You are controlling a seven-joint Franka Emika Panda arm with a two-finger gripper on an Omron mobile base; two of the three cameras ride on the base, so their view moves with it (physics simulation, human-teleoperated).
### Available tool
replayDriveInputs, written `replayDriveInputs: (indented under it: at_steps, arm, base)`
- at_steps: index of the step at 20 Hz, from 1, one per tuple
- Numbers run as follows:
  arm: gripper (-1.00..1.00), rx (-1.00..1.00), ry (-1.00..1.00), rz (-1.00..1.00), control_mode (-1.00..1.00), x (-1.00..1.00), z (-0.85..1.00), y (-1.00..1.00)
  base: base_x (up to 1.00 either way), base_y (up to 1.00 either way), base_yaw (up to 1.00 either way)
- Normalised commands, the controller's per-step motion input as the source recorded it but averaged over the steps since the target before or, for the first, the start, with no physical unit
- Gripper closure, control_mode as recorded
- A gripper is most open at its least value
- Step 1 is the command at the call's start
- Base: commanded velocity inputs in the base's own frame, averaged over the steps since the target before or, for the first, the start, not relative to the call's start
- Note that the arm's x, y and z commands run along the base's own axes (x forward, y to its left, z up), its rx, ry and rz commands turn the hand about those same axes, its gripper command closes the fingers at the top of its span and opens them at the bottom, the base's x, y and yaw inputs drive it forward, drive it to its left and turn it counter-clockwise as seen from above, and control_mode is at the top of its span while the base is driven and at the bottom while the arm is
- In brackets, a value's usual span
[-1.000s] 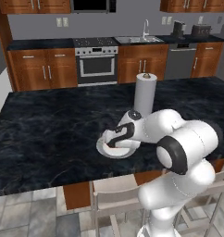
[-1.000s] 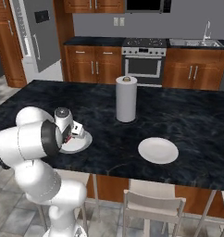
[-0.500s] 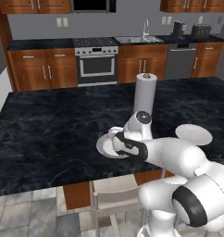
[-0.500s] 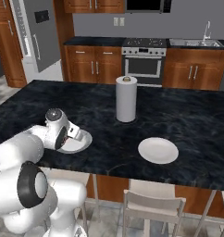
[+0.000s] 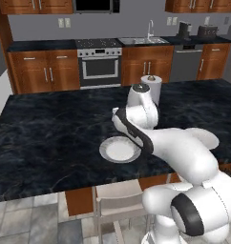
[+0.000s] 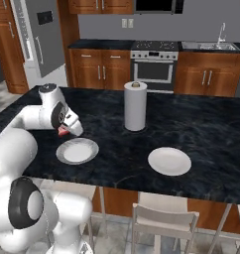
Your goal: Transport the steak and lime to the fridge. Place the steak on the rack containing meat and place the lime on the rack containing the vegetable, ensuring meats and vegetables are on different racks.
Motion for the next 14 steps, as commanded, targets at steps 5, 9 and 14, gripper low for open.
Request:
replayDriveInputs:
  at_steps: [5, 9, 14]
  arm:
    - [1.00, 0.00, 0.11, -0.27, -1.00, -0.27, 0.61, -0.02]
    - [1.00, 0.00, -0.10, -0.30, -1.00, -0.68, 0.07, 0.00]
    - [1.00, 0.03, -0.42, -0.23, -1.00, -0.91, 0.01, 0.00]
  base:
    - [0.00, 0.00, 0.00]
    - [0.00, 0.00, 0.00]
    - [0.00, 0.00, 0.00]
